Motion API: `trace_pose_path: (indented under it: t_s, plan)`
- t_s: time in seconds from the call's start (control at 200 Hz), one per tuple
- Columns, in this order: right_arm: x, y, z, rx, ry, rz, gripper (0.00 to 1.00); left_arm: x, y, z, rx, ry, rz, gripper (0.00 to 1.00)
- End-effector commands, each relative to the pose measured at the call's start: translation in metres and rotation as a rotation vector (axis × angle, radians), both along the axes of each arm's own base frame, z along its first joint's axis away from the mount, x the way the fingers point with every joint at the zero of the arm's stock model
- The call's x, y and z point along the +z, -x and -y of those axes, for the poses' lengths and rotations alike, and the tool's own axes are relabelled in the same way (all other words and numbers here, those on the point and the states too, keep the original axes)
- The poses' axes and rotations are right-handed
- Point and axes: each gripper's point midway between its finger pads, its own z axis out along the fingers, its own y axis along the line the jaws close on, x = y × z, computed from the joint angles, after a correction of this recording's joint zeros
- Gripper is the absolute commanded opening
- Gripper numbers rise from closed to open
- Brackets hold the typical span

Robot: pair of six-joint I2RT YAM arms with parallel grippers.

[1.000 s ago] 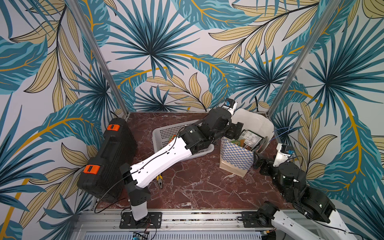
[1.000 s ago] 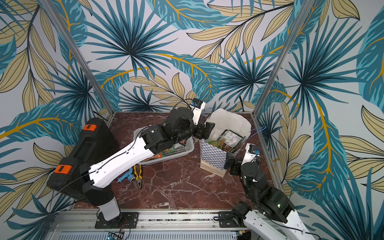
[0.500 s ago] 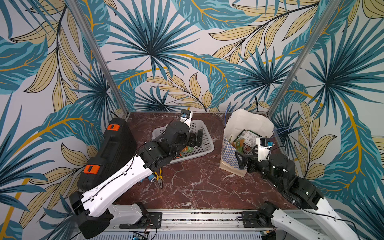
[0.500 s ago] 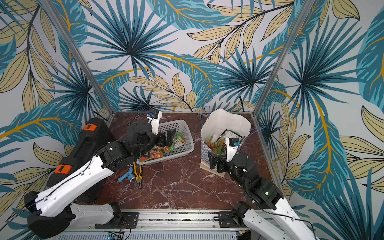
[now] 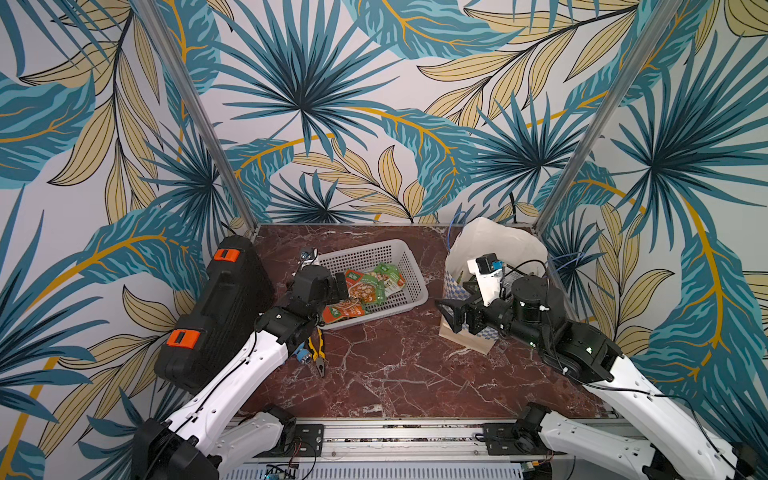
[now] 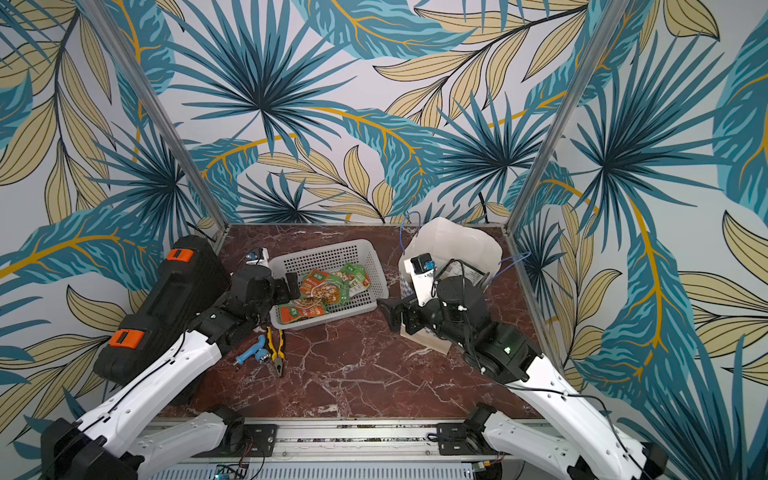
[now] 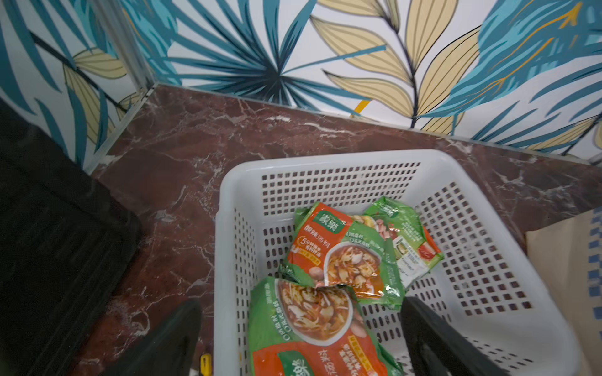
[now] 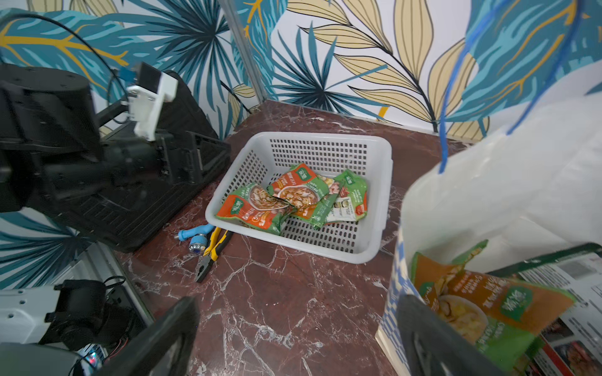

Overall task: Place the condiment packets inside the bag
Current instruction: Move the storage box to the center of the board.

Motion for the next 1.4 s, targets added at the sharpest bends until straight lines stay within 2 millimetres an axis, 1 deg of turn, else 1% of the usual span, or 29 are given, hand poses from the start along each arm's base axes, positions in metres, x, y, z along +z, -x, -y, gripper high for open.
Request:
trace_pose_path:
  t_s: [0.0, 0.04, 0.105, 0.19, 0.336, 0.421, 0.511, 0.526, 0.626, 0.716, 0.791, 0.946, 1.072, 1.142, 1.232, 1.277, 1.397]
  plan:
    - [-0.006, 0.008, -0.029, 0.112, 0.08, 0.001, 0.99, -0.012, -0.009, -0.015, 0.075, 0.065, 0.034, 1.0]
    - [-0.008, 0.006, -0.039, 0.127, 0.101, -0.002, 0.99, -0.02, -0.01, -0.02, 0.092, 0.078, 0.015, 1.0]
    - [-0.019, 0.002, -0.054, 0.142, 0.145, -0.029, 0.99, -0.033, -0.012, -0.025, 0.111, 0.113, -0.017, 1.0]
    - [-0.034, -0.006, -0.072, 0.149, 0.183, -0.078, 0.97, -0.048, -0.014, -0.026, 0.116, 0.158, -0.042, 1.0]
    - [-0.065, -0.02, -0.099, 0.147, 0.23, -0.19, 0.93, -0.061, -0.016, -0.031, 0.129, 0.202, -0.062, 1.0]
    - [-0.084, -0.026, -0.114, 0.155, 0.253, -0.244, 0.88, -0.073, -0.018, -0.033, 0.13, 0.252, -0.078, 1.0]
    - [-0.097, -0.032, -0.13, 0.175, 0.268, -0.269, 0.83, -0.083, -0.021, -0.036, 0.139, 0.305, -0.095, 1.0]
    - [-0.098, -0.032, -0.133, 0.177, 0.271, -0.27, 0.82, -0.085, -0.021, -0.032, 0.118, 0.327, -0.106, 1.0]
    - [-0.115, -0.042, -0.149, 0.191, 0.303, -0.29, 0.79, -0.091, -0.024, -0.027, 0.092, 0.366, -0.114, 1.0]
    - [-0.13, -0.051, -0.164, 0.202, 0.325, -0.318, 0.75, -0.092, -0.027, -0.019, 0.051, 0.4, -0.108, 0.99]
    - [-0.141, -0.057, -0.179, 0.22, 0.325, -0.343, 0.73, -0.091, -0.029, -0.013, 0.018, 0.431, -0.096, 0.97]
    - [-0.159, -0.067, -0.207, 0.254, 0.297, -0.379, 0.68, -0.084, -0.032, 0.009, -0.094, 0.514, -0.075, 0.91]
    - [-0.172, -0.067, -0.229, 0.304, 0.25, -0.416, 0.67, -0.084, -0.035, 0.025, -0.165, 0.584, -0.073, 0.85]
    - [-0.178, -0.069, -0.236, 0.311, 0.235, -0.432, 0.66, -0.082, -0.038, 0.033, -0.202, 0.617, -0.073, 0.83]
    - [-0.185, -0.074, -0.238, 0.292, 0.245, -0.436, 0.64, -0.083, -0.038, 0.035, -0.21, 0.63, -0.075, 0.82]
    - [-0.191, -0.078, -0.236, 0.268, 0.265, -0.436, 0.63, -0.083, -0.037, 0.034, -0.205, 0.625, -0.074, 0.82]
    - [-0.206, -0.093, -0.225, 0.175, 0.339, -0.421, 0.62, -0.086, -0.035, 0.025, -0.155, 0.591, -0.084, 0.82]
